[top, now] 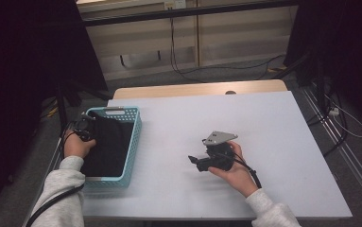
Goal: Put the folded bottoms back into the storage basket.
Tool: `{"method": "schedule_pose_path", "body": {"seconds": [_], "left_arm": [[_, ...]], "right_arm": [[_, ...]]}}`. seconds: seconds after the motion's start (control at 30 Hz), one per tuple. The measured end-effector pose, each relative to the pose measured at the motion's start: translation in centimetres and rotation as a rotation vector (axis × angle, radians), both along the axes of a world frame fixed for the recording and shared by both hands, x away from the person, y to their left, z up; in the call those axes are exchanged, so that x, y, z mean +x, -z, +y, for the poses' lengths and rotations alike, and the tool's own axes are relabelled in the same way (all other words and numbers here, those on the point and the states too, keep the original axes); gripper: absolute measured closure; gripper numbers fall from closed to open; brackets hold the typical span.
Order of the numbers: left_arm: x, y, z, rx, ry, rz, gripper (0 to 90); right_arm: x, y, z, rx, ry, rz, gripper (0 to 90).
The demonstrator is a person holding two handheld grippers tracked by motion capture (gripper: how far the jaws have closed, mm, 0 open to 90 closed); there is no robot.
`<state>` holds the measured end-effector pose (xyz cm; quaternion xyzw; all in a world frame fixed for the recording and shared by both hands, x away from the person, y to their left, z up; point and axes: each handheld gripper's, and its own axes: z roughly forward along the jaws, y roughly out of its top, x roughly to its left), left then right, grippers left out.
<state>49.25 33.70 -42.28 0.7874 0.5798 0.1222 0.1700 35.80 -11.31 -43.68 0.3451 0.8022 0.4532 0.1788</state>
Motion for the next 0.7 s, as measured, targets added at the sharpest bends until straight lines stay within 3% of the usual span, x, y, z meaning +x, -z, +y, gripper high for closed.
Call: {"method": "schedule_pose_path", "body": {"seconds": [0.1,0.4,0.7], "left_arm": [[-0.1,0.0,0.1,0.021,0.005,0.007,90.0],[-0.1,-0.9,-0.5,-0.003,0.000,-0.011,90.0],[-0.2,-2.0,-2.0,-0.012,0.040,-0.023,90.0]], "right_arm": [[-0.1,0.0,0.0,-0.002,0.001,0.003,19.5],[-0.2,-0.1,-0.2,0.001,0.007,-0.005,19.5],[-0.3,-0.3,-0.3,0.003,0.010,-0.008,19.5]]}}
